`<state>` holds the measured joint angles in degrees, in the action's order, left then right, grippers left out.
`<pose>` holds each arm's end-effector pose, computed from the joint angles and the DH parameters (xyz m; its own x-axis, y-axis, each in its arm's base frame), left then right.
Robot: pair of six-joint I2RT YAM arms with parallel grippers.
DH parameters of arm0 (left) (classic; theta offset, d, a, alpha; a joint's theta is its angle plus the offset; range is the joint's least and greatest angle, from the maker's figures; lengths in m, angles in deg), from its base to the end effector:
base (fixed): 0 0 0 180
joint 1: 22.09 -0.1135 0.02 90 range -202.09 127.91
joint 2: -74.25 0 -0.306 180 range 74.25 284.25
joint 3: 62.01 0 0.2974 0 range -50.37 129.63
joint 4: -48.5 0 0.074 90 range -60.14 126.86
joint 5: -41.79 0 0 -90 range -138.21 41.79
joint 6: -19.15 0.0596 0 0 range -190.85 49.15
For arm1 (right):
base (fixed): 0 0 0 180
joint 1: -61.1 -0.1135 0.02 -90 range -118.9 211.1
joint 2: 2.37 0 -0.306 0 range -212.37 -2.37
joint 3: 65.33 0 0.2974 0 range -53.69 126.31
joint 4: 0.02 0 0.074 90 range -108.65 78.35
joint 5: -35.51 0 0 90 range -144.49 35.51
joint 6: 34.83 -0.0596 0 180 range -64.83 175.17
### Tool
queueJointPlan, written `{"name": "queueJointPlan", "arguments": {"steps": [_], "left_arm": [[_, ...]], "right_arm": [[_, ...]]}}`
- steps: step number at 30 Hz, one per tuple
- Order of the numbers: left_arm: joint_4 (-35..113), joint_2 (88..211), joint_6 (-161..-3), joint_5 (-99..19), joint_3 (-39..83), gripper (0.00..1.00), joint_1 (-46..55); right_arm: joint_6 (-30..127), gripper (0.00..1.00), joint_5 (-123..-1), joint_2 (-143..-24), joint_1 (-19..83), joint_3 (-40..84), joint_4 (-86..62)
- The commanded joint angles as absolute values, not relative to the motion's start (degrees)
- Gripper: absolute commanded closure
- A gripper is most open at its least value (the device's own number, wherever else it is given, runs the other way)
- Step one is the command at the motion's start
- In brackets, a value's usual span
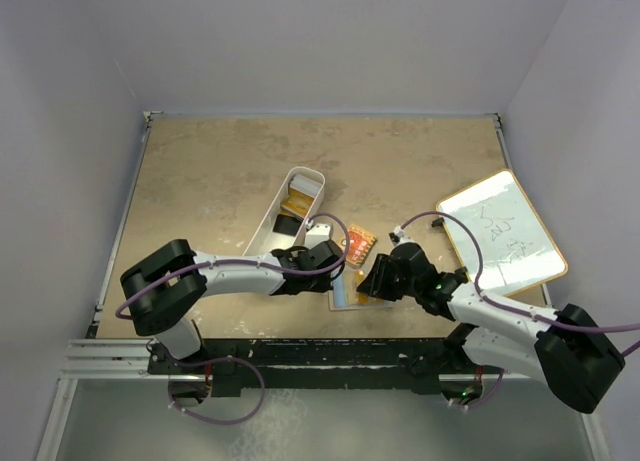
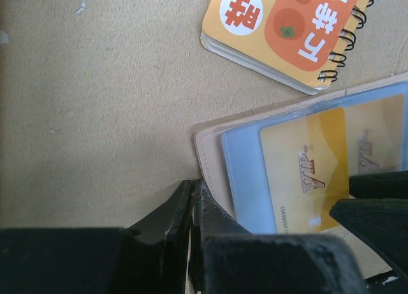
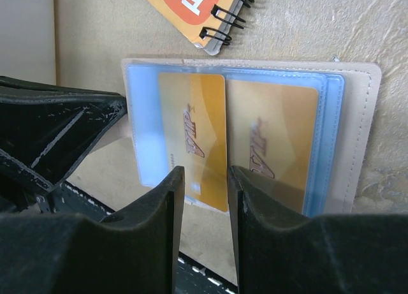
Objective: Put the credit cards into the card holder
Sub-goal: Insert the credit card into the card holder.
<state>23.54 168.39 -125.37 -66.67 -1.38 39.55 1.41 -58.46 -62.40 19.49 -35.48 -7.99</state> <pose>0.1868 -0.3064 0.1433 -0.8507 -0.0502 -0.5233 0.1091 0.9569 -0.2692 0.1686 0.1553 0.1466 -0.8402 0.3299 -0.4304 -0.0432 0.7504 0.6595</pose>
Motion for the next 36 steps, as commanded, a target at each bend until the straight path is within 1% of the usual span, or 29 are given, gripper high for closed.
{"name": "queueJointPlan", "arguments": {"steps": [1, 5, 9, 21, 32, 36], "left_arm": [[24.2, 168.4, -126.5, -65.5, -2.2, 0.98, 39.9], [24.2, 168.4, -126.4, -65.5, -2.0, 0.99, 40.0], [24.2, 168.3, -126.3, -65.7, -1.9, 0.99, 40.0], [24.3, 168.5, -126.2, -65.6, -1.6, 0.98, 40.0], [25.4, 168.9, -126.0, -65.7, -1.5, 0.99, 40.0], [24.9, 168.6, -126.1, -66.4, -1.4, 0.99, 40.0]], "right_arm": [[3.0, 0.63, -57.6, -62.4, 19.4, -34.2, -9.7], [3.3, 0.61, -58.3, -64.2, 19.4, -33.8, -8.8], [3.4, 0.70, -59.5, -64.4, 19.4, -34.1, -6.2], [4.3, 0.76, -61.9, -68.6, 19.3, -33.2, -2.8], [6.4, 0.79, -62.7, -72.2, 16.9, -30.9, 0.0], [7.5, 0.77, -62.5, -73.1, 16.2, -29.8, -1.4]]}}
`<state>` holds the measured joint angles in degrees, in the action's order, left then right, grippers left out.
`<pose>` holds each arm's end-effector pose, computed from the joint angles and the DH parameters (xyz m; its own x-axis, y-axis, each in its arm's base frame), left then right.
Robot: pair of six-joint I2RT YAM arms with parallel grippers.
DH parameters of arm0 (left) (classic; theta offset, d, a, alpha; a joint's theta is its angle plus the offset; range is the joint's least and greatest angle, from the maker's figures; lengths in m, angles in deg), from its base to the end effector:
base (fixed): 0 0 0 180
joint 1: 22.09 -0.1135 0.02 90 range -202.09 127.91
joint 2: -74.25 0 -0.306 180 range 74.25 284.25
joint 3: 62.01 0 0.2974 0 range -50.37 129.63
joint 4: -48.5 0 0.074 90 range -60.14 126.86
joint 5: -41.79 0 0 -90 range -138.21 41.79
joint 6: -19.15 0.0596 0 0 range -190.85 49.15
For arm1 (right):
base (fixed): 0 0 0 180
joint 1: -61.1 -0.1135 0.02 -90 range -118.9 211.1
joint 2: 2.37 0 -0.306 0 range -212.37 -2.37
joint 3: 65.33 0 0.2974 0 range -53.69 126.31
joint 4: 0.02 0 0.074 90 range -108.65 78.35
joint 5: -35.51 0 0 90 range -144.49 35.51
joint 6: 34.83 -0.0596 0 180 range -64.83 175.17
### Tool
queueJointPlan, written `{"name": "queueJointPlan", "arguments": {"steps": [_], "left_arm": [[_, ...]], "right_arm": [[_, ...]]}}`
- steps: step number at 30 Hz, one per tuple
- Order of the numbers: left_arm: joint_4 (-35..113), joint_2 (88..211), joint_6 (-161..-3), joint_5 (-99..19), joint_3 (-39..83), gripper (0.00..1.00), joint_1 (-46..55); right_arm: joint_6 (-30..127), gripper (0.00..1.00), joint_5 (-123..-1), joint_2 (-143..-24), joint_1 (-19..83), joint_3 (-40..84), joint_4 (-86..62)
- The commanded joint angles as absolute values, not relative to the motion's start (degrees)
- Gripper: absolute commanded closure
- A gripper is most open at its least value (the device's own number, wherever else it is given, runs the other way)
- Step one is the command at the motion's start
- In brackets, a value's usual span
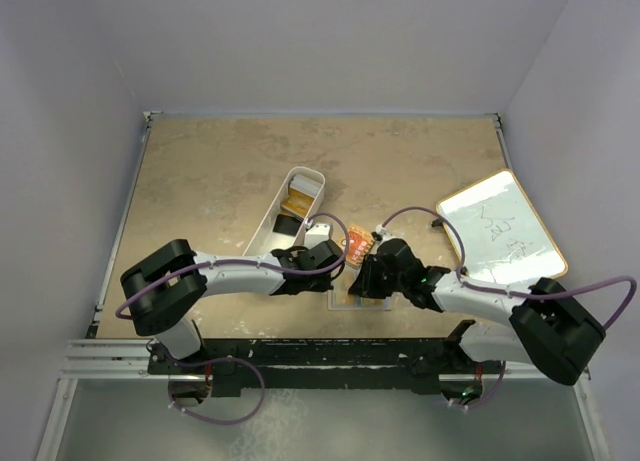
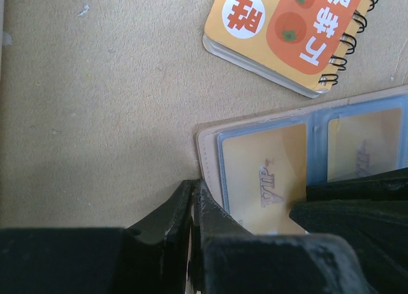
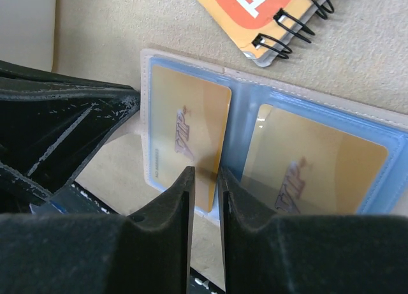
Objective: Put the credit cards into the card holder
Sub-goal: Insert the credit card into the card holder.
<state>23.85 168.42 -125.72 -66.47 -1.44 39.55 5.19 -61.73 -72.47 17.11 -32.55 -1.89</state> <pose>0.1868 -0.3068 0.1431 -0.8518 -0.0570 -0.5207 0.1055 0.9551 -0.2770 0.1786 0.1829 0.1368 -0.8738 0.2124 -0.4374 -0.1401 0.7514 0.6448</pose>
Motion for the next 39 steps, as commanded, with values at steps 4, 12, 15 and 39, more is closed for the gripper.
{"name": "queueJointPlan", "arguments": {"steps": [4, 12, 15, 39], "left_arm": [[24.1, 166.5, -127.0, -68.4, -2.1, 0.98, 40.0], [23.1, 159.8, -127.7, -72.0, -2.2, 0.86, 40.0], [25.2, 157.4, -127.1, -71.1, -2.9, 0.81, 40.0], [32.4, 165.3, -123.8, -63.7, -4.3, 0.92, 40.0]], "right_arm": [[9.3, 0.67, -60.6, -70.2, 16.2, -28.3, -8.4], [11.2, 0.50, -54.6, -60.7, 16.3, -25.5, -21.3], [11.8, 0.47, -51.5, -58.6, 16.4, -24.8, -25.6], [9.5, 0.34, -48.6, -60.2, 17.6, -30.1, -20.4]]}}
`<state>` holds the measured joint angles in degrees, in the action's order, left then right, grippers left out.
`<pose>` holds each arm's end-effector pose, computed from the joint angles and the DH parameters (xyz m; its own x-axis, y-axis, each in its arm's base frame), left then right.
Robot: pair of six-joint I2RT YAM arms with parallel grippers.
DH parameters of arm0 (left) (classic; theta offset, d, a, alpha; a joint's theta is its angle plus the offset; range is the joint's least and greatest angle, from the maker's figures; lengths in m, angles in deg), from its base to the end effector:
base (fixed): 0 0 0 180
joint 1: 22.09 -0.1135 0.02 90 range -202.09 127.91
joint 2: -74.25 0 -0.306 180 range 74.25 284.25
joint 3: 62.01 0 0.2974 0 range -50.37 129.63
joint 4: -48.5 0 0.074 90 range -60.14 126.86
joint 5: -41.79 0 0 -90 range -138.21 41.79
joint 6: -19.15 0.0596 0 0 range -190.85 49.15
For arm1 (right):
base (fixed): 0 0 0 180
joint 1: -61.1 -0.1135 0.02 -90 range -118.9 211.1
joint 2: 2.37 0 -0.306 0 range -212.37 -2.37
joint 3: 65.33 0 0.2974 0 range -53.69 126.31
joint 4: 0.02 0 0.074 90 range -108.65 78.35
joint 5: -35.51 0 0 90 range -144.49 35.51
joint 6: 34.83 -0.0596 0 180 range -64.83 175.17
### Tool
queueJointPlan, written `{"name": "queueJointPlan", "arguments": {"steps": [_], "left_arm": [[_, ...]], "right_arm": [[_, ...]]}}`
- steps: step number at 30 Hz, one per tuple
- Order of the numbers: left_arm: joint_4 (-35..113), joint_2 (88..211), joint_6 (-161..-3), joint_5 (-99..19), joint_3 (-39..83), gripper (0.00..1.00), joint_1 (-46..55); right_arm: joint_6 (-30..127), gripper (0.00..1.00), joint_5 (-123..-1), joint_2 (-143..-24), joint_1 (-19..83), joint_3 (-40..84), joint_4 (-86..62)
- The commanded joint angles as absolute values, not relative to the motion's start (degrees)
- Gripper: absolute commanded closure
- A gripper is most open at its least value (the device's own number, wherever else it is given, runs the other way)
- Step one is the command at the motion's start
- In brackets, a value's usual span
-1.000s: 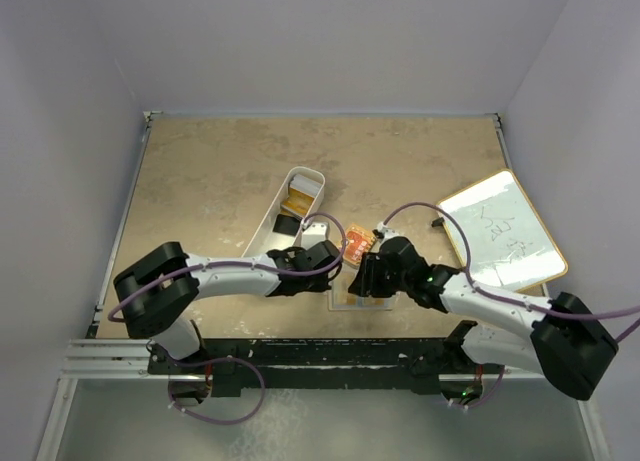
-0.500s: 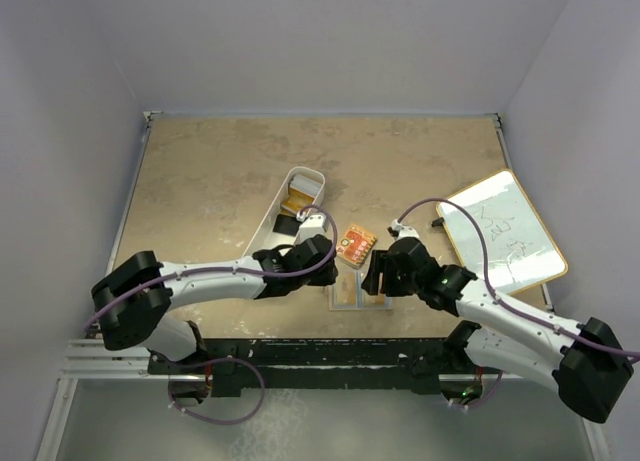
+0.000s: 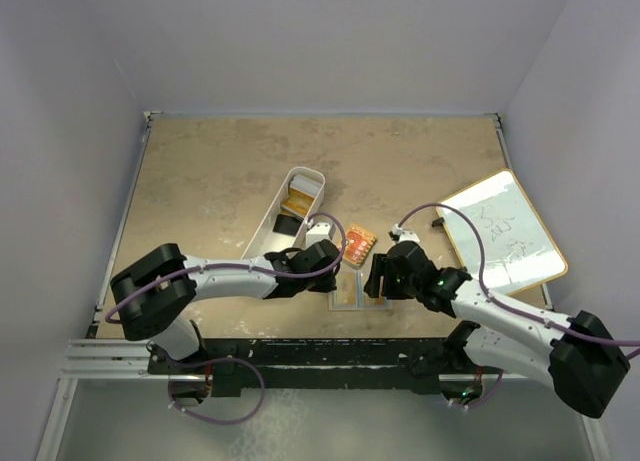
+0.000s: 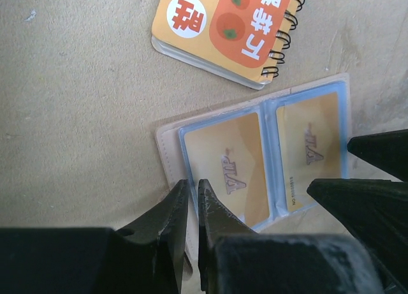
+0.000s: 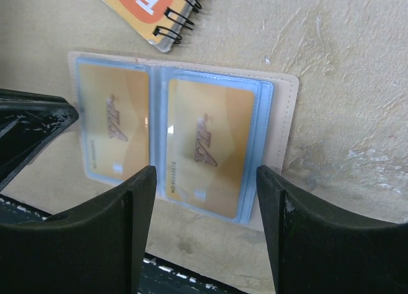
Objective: Put the credit cards into the card holder
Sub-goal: Insert the credit card into the card holder, then turn over the card slot in the card holder.
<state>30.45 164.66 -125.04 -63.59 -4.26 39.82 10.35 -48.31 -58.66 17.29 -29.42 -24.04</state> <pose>0.1815 -0.3065 0.1573 -0.8389 -0.0888 -0.5370 0.1559 0.9060 -0.3934 0.1662 0.1506 0.1712 -0.8041 0.1997 -0.5599 -0.0929 0.8881 0.4502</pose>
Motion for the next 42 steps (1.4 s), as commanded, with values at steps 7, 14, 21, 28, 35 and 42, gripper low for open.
{"name": "queueJointPlan", "arguments": {"steps": [7, 14, 21, 28, 35, 42], "left_arm": [[31.7, 166.2, -124.0, -64.2, -4.5, 0.95, 40.0], [31.7, 166.3, -124.2, -64.4, -4.8, 0.96, 40.0], [31.5, 166.1, -124.3, -64.8, -5.3, 0.97, 40.0], [30.3, 166.0, -124.2, -65.5, -4.2, 0.97, 40.0], [28.6, 165.1, -124.5, -66.4, -3.3, 0.96, 40.0], [27.7, 166.5, -124.2, -66.4, -2.4, 0.96, 40.0]], "right_arm": [[9.3, 0.34, -49.4, -61.7, 17.7, -31.4, -18.9], [7.8, 0.34, -52.4, -59.2, 17.9, -33.6, -15.5], [7.0, 0.34, -54.9, -59.3, 17.9, -33.2, -14.5], [8.7, 0.34, -51.3, -58.8, 18.1, -29.5, -21.5], [9.1, 0.34, -51.9, -57.5, 18.0, -29.1, -21.1], [8.6, 0.35, -53.9, -61.0, 18.0, -29.4, -18.0]]}}
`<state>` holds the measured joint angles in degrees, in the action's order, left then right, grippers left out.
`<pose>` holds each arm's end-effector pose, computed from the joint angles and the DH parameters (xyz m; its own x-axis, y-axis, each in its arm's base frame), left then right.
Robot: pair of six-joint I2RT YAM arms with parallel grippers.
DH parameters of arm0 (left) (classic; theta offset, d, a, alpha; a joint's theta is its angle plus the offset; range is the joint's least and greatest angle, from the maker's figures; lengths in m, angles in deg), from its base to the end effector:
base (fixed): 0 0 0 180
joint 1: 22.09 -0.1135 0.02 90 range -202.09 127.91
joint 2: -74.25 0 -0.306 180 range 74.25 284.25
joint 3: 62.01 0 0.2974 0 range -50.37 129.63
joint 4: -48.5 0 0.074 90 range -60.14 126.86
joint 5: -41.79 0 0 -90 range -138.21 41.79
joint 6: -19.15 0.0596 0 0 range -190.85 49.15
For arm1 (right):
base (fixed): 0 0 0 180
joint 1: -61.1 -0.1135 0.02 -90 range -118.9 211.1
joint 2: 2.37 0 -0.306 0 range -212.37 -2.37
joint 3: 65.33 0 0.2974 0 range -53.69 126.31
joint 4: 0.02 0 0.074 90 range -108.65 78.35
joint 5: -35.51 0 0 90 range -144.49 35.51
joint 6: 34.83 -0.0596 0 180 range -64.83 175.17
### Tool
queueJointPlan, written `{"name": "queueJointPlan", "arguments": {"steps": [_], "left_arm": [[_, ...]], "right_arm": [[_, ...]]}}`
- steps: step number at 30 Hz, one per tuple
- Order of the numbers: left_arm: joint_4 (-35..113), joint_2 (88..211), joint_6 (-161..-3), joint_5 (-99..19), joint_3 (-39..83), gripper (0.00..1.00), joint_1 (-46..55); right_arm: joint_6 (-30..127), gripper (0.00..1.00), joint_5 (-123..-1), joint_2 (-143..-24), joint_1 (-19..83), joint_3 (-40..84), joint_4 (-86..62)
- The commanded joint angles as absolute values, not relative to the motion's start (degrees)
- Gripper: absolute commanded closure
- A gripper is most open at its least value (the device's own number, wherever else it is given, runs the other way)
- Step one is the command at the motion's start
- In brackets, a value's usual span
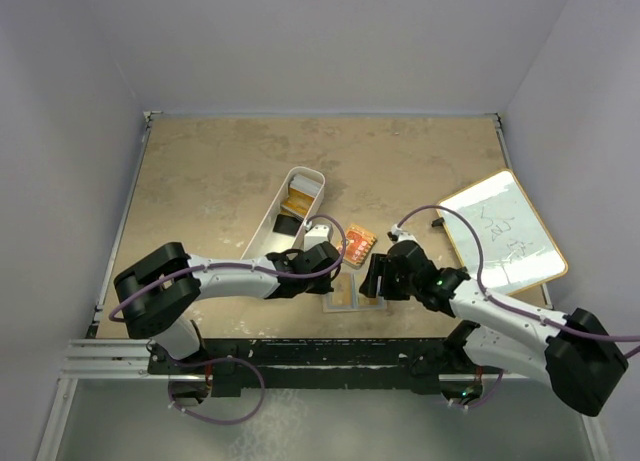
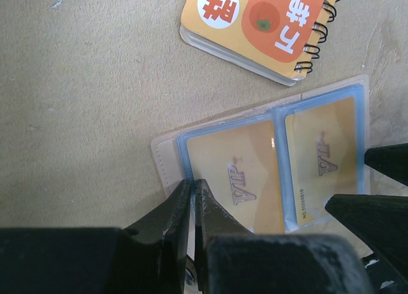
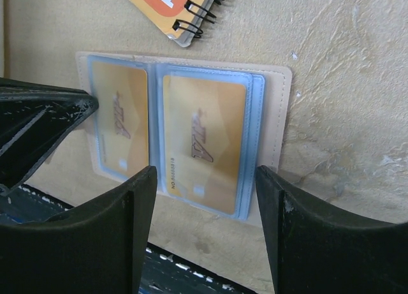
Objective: Put the credit cards into the card holder
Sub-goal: Turn over the card slot in the card holder.
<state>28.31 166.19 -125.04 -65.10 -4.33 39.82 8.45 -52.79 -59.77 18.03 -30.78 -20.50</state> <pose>0.1812 -0.3027 0.1453 -0.8442 -0.0663 -0.5319 0.1367 0.9329 -0.3332 0.1666 0.1533 0.1641 -0.8291 0.2211 -0.5135 -0.0922 0.8518 0.5156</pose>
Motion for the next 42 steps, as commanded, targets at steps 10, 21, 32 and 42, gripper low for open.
{"name": "queueJointPlan", "arguments": {"steps": [10, 21, 32, 42], "left_arm": [[28.7, 167.6, -124.3, -65.8, -2.5, 0.96, 40.0], [29.4, 166.7, -125.4, -65.7, -3.5, 0.97, 40.0], [29.1, 166.5, -125.3, -65.7, -3.5, 0.97, 40.0], [29.8, 165.3, -125.7, -65.9, -4.4, 0.96, 40.0]], "right_arm": [[8.8, 0.35, -54.2, -61.9, 18.1, -28.5, -18.5], [9.6, 0.35, -53.0, -58.4, 18.1, -25.6, -22.8], [9.6, 0.36, -52.4, -59.0, 18.1, -24.1, -24.1], [10.2, 0.36, -51.1, -60.2, 18.1, -23.3, -24.2]]}}
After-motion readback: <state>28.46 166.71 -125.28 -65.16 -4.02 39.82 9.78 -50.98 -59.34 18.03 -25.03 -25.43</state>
